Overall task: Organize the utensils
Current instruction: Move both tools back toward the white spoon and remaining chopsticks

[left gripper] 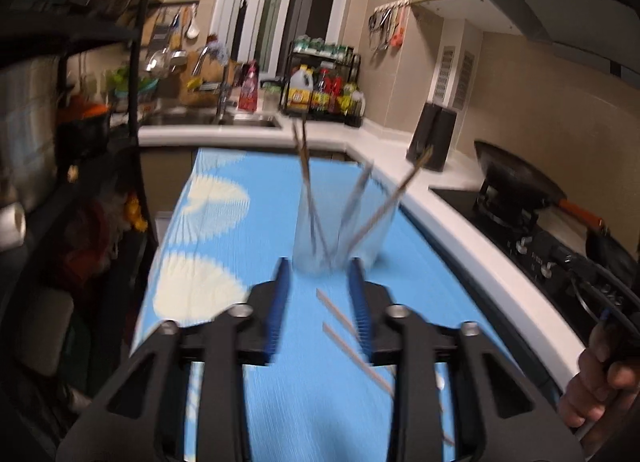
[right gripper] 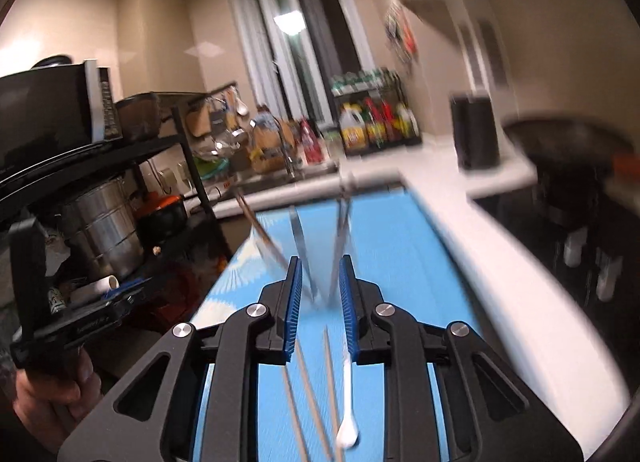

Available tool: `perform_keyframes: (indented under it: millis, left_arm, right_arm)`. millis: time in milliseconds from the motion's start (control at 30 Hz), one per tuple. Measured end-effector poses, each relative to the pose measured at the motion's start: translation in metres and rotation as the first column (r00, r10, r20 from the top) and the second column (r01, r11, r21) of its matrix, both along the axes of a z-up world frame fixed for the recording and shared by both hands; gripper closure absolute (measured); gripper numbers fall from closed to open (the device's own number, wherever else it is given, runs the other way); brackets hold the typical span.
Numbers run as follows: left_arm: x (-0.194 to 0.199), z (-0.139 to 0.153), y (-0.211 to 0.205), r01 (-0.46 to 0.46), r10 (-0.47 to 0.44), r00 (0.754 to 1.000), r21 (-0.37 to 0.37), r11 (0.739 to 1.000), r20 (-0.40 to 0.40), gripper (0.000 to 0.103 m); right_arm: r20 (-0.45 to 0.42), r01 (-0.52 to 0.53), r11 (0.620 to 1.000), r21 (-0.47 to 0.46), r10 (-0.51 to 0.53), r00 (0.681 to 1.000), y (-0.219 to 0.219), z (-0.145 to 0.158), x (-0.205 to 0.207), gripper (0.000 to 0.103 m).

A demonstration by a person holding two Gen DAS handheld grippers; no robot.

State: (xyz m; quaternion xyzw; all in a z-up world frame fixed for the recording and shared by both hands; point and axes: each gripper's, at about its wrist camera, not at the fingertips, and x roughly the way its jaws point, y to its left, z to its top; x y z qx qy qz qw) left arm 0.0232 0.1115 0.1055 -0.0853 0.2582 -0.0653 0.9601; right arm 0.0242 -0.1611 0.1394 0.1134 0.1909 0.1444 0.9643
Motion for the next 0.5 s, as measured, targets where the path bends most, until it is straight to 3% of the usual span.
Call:
perform_keyframes:
  millis: [100, 167, 267, 500]
  left_arm:
    - [-0.026, -0.047, -0.009, -0.027, 0.027, 1.0, -0.014, 1.0, -0.016, 0.087]
    - [-0.041, -0.076, -0.02, 0.003, -0.004, 0.998, -0.021, 1.0, -0.061, 0.087]
    - [-0.061, -0.098, -0.032, 0.032, -0.031, 0.998, 0.019, 0.999, -0.06, 0.087]
    - [-0.072, -0.108, -0.027, 0.04, -0.04, 0.998, 0.01, 0.999, -0.056, 0.087]
  right_arm:
    - [-0.172, 0.014, 0.999, 0.04, -0.007, 0.985, -0.003, -0.073, 0.002, 0.083]
    - [-0.241, 0.014, 0.999, 0.029, -0.007, 0.971, 0.0, -0.104, 0.004, 0.083]
    - [-0.301, 0.031, 0.997, 0.076, -0.007, 0.954, -0.005, -0.126, 0.012, 0.08]
    - [-0.41, 0.056, 0.993, 0.1, -0.01, 0.912, 0.0, -0.154, 0.031, 0.08]
